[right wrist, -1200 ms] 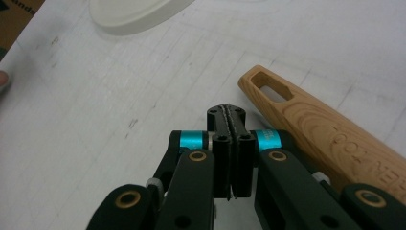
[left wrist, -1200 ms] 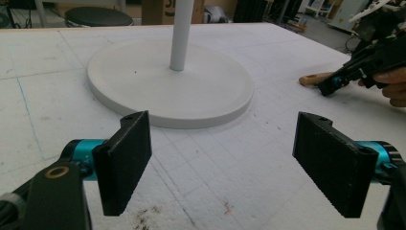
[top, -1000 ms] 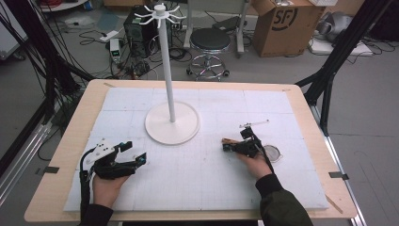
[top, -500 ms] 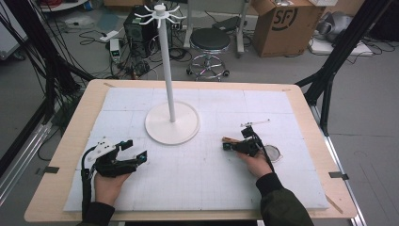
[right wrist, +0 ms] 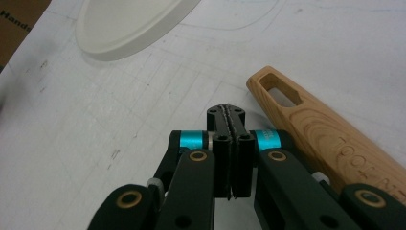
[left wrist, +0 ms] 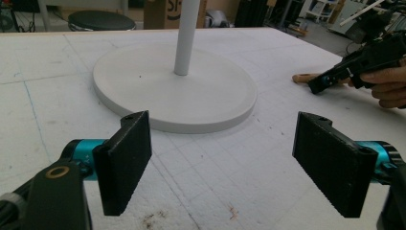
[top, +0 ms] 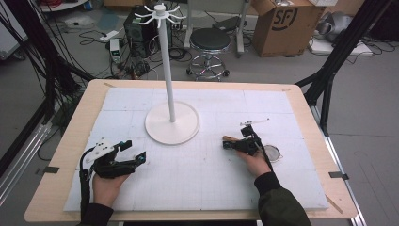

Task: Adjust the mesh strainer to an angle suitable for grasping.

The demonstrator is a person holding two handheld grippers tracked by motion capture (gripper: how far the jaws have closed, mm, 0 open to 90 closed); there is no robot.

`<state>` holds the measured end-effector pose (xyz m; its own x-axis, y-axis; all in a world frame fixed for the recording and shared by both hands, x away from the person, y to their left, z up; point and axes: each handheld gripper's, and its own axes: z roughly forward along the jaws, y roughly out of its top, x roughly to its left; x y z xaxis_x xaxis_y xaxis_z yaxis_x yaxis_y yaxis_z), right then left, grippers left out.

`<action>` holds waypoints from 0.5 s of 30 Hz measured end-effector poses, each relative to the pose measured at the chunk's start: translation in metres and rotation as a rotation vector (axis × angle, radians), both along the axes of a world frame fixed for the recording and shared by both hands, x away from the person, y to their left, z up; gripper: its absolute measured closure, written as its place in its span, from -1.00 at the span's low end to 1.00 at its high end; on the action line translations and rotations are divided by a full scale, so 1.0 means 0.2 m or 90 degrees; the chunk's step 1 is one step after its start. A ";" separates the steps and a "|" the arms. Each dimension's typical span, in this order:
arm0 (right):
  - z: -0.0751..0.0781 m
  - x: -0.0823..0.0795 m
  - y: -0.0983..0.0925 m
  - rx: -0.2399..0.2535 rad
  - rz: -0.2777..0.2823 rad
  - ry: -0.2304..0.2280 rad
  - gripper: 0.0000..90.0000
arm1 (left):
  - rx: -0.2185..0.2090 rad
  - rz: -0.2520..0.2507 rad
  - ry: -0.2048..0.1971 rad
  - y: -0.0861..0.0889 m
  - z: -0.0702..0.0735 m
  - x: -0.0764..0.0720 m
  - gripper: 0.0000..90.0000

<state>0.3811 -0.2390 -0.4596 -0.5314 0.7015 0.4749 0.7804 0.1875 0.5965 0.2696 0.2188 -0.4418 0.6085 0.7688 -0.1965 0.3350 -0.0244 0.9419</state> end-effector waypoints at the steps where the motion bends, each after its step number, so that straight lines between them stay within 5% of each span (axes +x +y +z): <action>1: 0.00 0.00 0.00 0.001 -0.001 0.002 1.00 | -0.001 0.001 0.000 0.00 0.00 0.00 -0.52; 15: -0.01 0.04 -0.01 0.016 -0.016 0.006 1.00 | 0.003 -0.002 0.004 -0.01 -0.01 0.00 -0.52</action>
